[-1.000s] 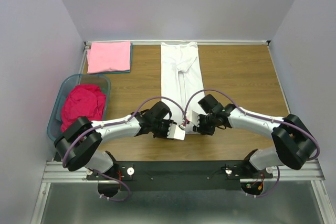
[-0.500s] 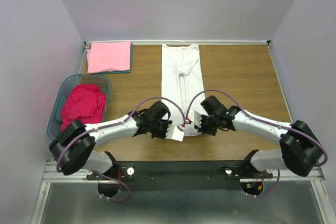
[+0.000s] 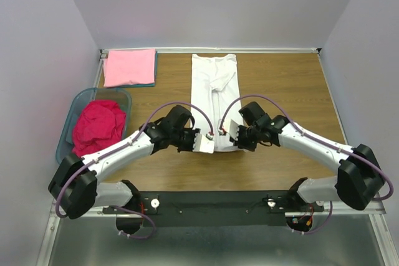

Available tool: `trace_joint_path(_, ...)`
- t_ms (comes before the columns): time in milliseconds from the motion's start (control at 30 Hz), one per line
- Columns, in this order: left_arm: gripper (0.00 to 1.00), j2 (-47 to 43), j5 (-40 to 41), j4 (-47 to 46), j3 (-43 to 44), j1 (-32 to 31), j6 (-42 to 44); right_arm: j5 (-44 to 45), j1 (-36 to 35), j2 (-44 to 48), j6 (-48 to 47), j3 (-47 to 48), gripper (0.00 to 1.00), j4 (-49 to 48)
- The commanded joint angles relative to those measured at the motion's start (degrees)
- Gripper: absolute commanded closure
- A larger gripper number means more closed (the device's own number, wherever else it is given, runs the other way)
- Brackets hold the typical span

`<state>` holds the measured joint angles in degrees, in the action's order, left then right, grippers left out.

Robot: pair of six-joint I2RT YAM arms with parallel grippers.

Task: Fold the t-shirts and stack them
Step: Fold the tshirt

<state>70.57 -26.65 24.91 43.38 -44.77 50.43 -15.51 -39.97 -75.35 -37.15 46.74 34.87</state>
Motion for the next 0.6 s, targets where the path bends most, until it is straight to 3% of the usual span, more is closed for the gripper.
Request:
trace_joint_path(0,1.0,2.82,-2.7,1.2,4.17,4.07,4.13,1.53,1.73,-1.9,-2.67,5.1,0.99,1.07)
trace_joint_path(567,1.0,21.18,-5.07,5.68,26.66,16.73,16.01,-0.66,12.45,-19.3,-12.68,26.9,0.99,2.13)
